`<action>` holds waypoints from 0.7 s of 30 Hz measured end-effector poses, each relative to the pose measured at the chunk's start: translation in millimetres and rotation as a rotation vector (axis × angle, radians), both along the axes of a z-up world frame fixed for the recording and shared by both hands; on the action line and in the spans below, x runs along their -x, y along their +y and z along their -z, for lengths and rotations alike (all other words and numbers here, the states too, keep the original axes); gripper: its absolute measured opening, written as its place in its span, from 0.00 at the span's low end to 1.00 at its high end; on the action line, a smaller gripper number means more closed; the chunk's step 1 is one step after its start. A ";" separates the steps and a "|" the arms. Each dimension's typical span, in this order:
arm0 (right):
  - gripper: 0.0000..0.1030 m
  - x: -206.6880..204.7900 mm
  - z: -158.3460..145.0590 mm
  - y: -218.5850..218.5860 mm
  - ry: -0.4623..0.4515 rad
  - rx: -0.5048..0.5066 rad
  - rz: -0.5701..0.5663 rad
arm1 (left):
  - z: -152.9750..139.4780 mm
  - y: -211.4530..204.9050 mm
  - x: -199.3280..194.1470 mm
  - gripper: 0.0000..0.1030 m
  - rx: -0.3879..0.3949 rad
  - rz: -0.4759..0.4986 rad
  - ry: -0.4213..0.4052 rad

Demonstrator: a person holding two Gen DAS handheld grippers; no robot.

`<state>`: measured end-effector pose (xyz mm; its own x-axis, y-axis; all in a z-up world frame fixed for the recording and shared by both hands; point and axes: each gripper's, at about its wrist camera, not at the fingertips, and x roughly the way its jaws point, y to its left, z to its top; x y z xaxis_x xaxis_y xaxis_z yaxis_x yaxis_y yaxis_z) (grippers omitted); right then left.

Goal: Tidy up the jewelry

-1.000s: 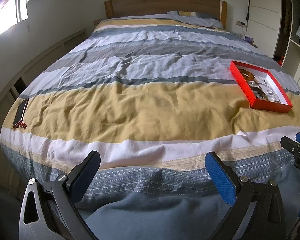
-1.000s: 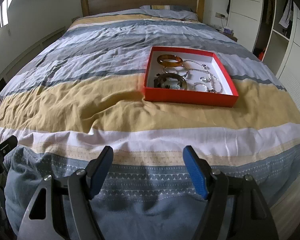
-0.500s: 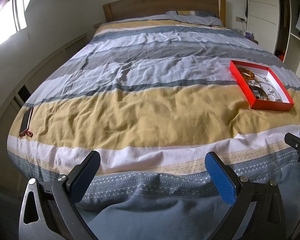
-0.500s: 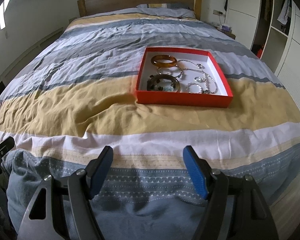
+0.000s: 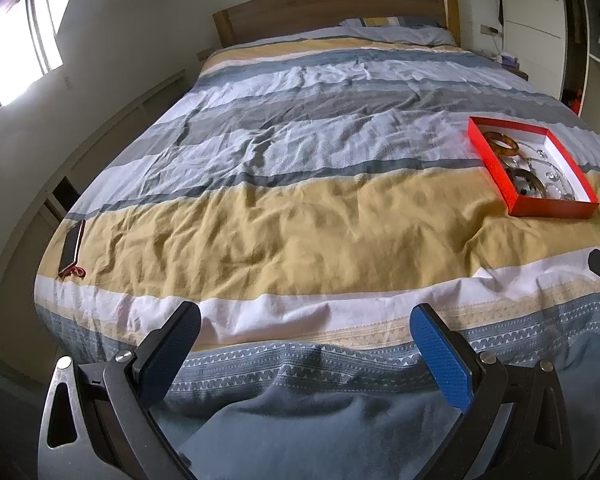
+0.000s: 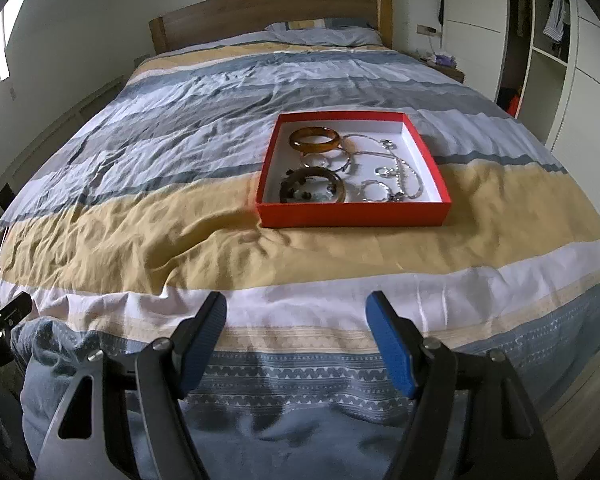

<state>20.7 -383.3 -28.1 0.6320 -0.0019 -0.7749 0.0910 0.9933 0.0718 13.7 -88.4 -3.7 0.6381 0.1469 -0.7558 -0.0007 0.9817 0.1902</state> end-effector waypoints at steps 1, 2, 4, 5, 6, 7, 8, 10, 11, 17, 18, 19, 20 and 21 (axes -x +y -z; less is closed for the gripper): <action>0.69 0.3 -0.3 -1.0 -0.003 0.000 0.002 | -0.7 -0.5 0.0 0.99 0.001 -0.003 0.001; 0.69 0.3 -0.7 -1.8 -0.005 0.001 0.003 | -0.6 -0.4 0.2 0.99 0.002 -0.002 0.003; 0.69 0.6 -1.3 -2.9 -0.009 -0.003 0.000 | -0.7 -1.9 0.7 0.99 0.001 -0.007 0.009; 0.69 0.9 -1.6 -3.3 -0.013 -0.005 -0.003 | -0.2 -2.8 1.0 0.99 -0.002 -0.008 0.014; 0.69 1.2 -2.1 -3.3 -0.017 -0.005 -0.007 | 0.6 -4.0 1.4 0.99 -0.006 -0.008 0.019; 0.69 2.3 -2.7 -3.9 -0.020 -0.003 -0.010 | 1.1 -4.9 1.7 0.99 -0.011 -0.008 0.023; 0.69 2.7 -3.1 -4.0 -0.023 -0.002 -0.013 | 1.7 -5.9 2.0 0.99 -0.014 -0.008 0.026; 0.69 3.5 -3.9 -4.8 -0.028 -0.009 -0.019 | 3.0 -7.5 2.8 0.99 -0.017 -0.011 0.032; 0.69 4.1 -3.9 -5.5 -0.029 -0.011 -0.020 | 3.3 -8.0 2.6 0.99 -0.018 -0.013 0.034; 0.69 5.4 -1.8 -9.5 -0.024 -0.015 -0.019 | 0.4 -10.6 3.2 0.99 -0.052 -0.036 0.019; 0.69 5.8 -1.4 -10.2 -0.023 -0.015 -0.018 | 0.0 -9.9 2.9 0.99 -0.049 -0.039 0.020; 0.69 6.2 -1.0 -11.3 -0.022 -0.016 -0.017 | -0.1 -9.4 2.4 0.99 -0.048 -0.040 0.021; 0.69 6.5 -0.5 -12.4 -0.020 -0.017 -0.015 | -0.1 -10.2 2.5 0.99 -0.051 -0.042 0.020; 0.69 6.6 0.0 -12.8 -0.020 -0.017 -0.014 | 0.0 -11.5 2.8 0.99 -0.054 -0.039 0.019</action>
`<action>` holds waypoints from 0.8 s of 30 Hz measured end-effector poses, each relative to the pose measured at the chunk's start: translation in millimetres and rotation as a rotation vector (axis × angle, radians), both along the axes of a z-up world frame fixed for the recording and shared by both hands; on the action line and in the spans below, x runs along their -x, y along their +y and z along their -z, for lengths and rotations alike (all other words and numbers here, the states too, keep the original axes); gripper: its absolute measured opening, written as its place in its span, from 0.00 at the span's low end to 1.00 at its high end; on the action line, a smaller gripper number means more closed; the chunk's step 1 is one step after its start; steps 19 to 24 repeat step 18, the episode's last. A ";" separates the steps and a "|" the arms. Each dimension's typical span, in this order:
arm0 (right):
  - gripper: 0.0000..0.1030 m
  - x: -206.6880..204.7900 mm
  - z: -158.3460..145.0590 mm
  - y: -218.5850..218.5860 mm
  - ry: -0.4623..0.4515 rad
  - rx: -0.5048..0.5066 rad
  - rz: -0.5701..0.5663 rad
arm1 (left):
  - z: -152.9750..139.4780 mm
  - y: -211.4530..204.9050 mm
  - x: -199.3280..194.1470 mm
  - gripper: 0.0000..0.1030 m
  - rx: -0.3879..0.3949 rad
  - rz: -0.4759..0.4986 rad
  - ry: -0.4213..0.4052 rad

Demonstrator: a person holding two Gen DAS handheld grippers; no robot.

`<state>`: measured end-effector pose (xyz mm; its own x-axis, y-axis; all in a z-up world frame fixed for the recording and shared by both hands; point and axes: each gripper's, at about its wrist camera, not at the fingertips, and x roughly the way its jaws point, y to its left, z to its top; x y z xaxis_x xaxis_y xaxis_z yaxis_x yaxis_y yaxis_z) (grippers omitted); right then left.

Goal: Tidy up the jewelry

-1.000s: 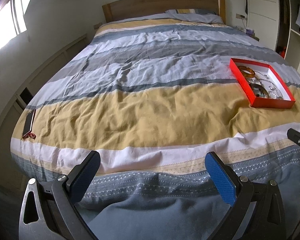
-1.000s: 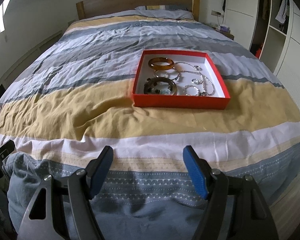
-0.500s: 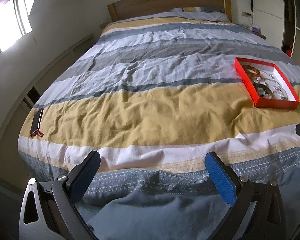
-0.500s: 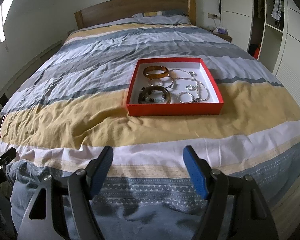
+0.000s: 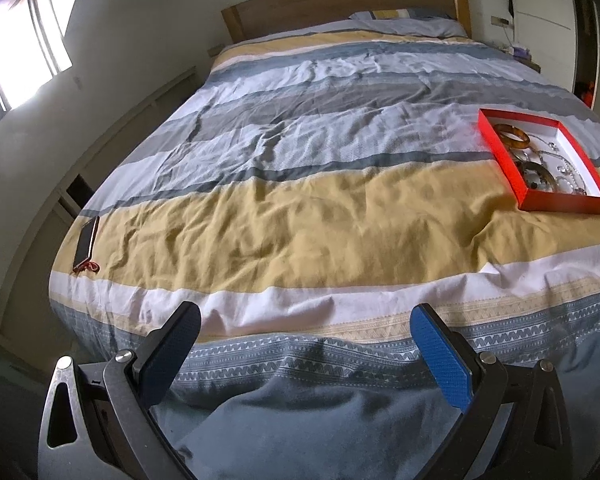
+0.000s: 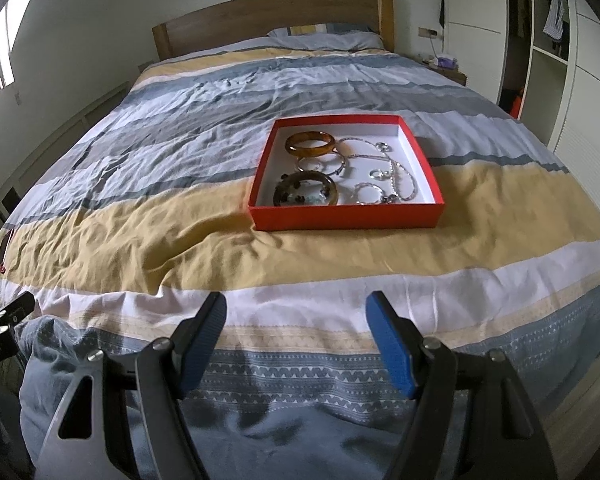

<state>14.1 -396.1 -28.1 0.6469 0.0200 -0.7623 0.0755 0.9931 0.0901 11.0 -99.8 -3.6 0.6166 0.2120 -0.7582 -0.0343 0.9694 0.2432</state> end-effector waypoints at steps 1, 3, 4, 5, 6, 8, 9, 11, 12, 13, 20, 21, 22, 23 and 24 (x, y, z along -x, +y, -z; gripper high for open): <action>0.69 0.2 0.6 -0.5 0.001 0.000 0.001 | 0.2 -0.9 0.0 0.99 0.000 0.004 0.000; 0.69 0.2 1.4 -1.5 0.004 0.000 0.004 | 0.7 -2.6 0.1 0.99 -0.003 0.010 0.000; 0.69 0.2 1.9 -1.8 0.005 0.001 0.004 | 0.9 -3.1 0.0 0.99 -0.002 0.014 0.000; 0.69 0.6 2.0 -2.2 0.005 0.001 0.005 | 1.1 -3.2 -0.1 0.99 0.000 0.016 0.000; 0.69 0.6 2.0 -2.3 0.005 0.001 0.005 | 1.2 -3.3 0.0 0.99 0.002 0.017 -0.001; 0.69 0.5 2.2 -2.5 0.006 0.002 0.005 | 1.9 -3.1 -0.6 0.99 0.008 0.018 0.000; 0.69 0.4 2.7 -2.8 0.008 0.003 0.005 | 2.5 -2.3 -0.7 0.99 0.013 0.017 0.002; 0.69 0.4 3.5 -2.3 0.011 0.009 0.005 | 3.7 -0.9 -1.2 0.99 0.019 0.016 0.005; 0.69 0.4 3.6 -1.8 0.012 0.012 0.004 | 4.2 0.0 -1.5 0.99 0.023 0.016 0.006; 0.69 0.8 3.6 -0.8 0.013 0.015 0.004 | 4.6 1.1 -1.8 0.99 0.029 0.016 0.008; 0.69 0.5 2.6 2.7 0.019 0.028 0.005 | 6.4 3.9 -1.4 0.99 0.042 0.026 0.003; 0.69 0.5 2.6 2.7 0.019 0.028 0.005 | 6.4 3.9 -1.4 0.99 0.042 0.026 0.003; 0.69 0.5 2.6 2.7 0.019 0.028 0.005 | 6.4 3.9 -1.4 0.99 0.042 0.026 0.003; 0.69 0.5 2.6 2.7 0.019 0.028 0.005 | 6.4 3.9 -1.4 0.99 0.042 0.026 0.003; 0.69 0.5 2.6 2.7 0.019 0.028 0.005 | 6.4 3.9 -1.4 0.99 0.042 0.026 0.003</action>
